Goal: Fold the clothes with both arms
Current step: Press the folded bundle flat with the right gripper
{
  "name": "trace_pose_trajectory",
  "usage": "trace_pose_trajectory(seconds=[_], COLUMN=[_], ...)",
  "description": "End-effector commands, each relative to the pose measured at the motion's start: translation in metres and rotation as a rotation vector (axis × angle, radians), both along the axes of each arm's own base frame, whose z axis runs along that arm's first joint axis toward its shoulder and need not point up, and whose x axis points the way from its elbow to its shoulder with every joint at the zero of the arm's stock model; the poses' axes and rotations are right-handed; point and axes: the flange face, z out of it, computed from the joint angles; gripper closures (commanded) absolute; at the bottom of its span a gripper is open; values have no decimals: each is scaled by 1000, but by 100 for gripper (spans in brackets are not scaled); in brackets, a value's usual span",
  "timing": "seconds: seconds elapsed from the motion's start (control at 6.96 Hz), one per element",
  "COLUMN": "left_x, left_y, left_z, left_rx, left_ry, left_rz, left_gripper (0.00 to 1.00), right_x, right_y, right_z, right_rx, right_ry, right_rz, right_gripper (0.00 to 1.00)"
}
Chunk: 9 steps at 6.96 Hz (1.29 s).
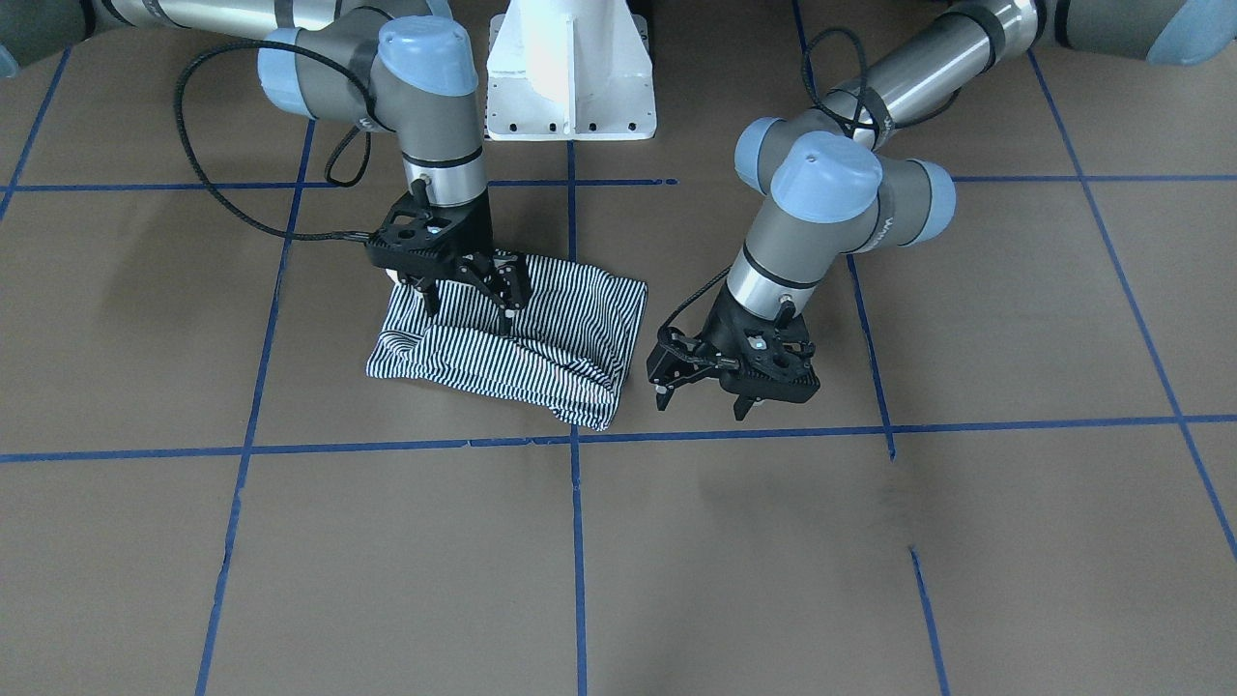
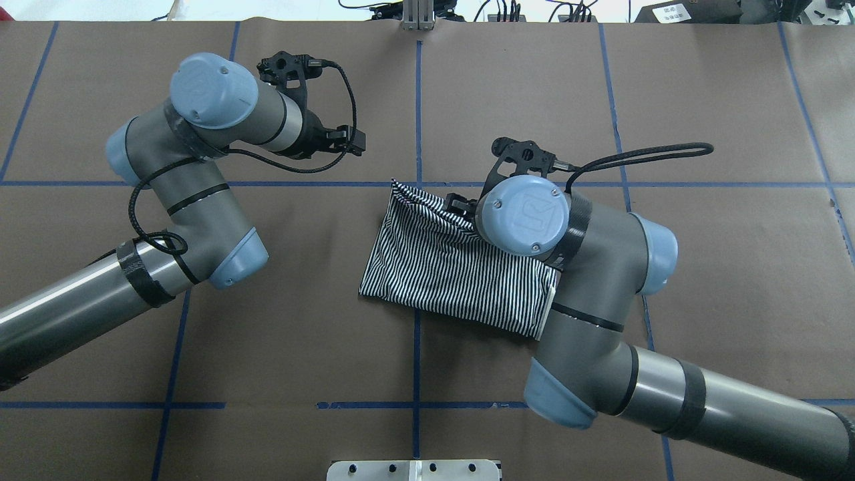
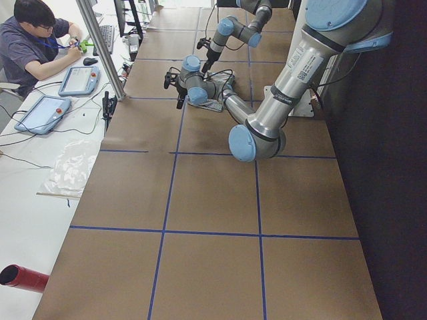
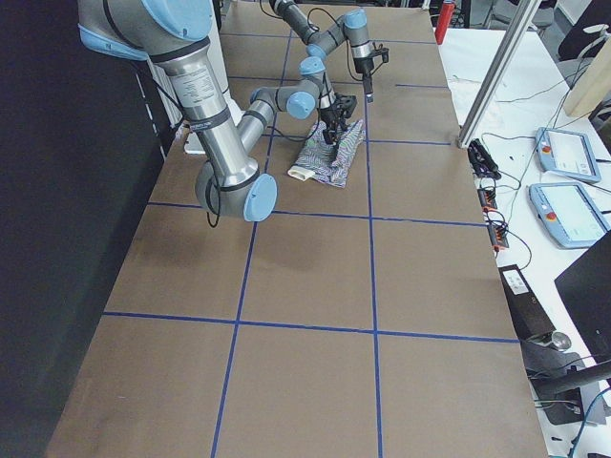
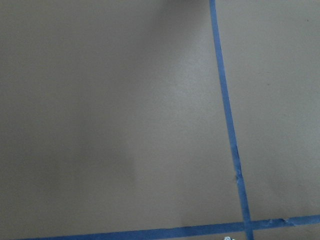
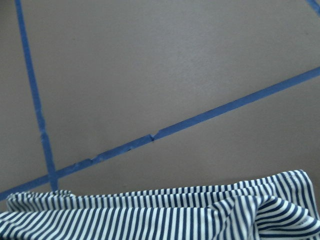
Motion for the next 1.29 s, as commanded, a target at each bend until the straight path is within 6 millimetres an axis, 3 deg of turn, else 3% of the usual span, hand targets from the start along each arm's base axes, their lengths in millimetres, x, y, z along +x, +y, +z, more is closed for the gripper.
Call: trace_pose_trajectory(seconds=[0.0,0.14,0.72,1.01,1.15], left_x=[-6,-6,-10,-10,-10], left_y=[-1,-1,3,4,4], left_z=[8,8,6,6,6], left_rx=[0,-9,-4,-2,-2], left_ry=[3,7,14,14,14], left_rz=[3,-2,-3,-1,-1], left_gripper=[0,0,0,0,0], right_x=[-60,-78,-100,-89,-79], right_y=[14,17,6,-29,-62], right_z=[-12,-5,13,21,37], right_rx=[31,23,13,12,10], right_ry=[56,80,134,166,217], right_rz=[-10,0,45,79,96], right_gripper=[0,0,0,0,0])
